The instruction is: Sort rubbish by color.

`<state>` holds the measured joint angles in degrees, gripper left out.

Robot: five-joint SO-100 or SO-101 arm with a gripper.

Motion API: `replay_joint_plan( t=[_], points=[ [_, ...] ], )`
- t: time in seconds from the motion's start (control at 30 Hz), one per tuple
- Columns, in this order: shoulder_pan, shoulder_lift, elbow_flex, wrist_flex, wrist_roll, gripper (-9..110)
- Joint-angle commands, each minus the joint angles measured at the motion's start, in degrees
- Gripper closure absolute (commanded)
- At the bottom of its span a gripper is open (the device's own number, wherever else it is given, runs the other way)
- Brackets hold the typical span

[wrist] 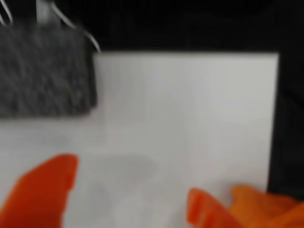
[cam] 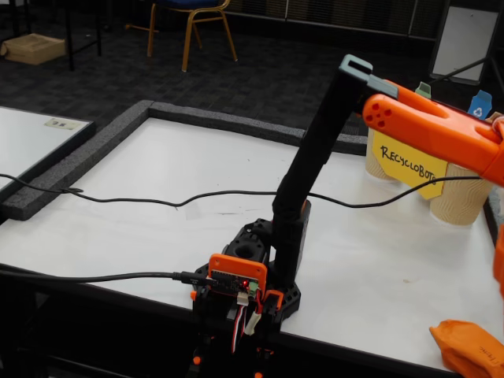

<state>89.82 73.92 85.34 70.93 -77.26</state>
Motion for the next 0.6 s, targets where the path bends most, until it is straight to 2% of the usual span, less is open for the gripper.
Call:
replay_joint_plan(
  t=[0.0,0.27,0.57],
  points=[
    [1.05,2.99,-11.78,-0.79,3.60,93],
    [0.70,5.80,-25.58,9.84,11.16,99],
    [2.37,10.72,-26.89,18.72,14.15,100]
  ],
)
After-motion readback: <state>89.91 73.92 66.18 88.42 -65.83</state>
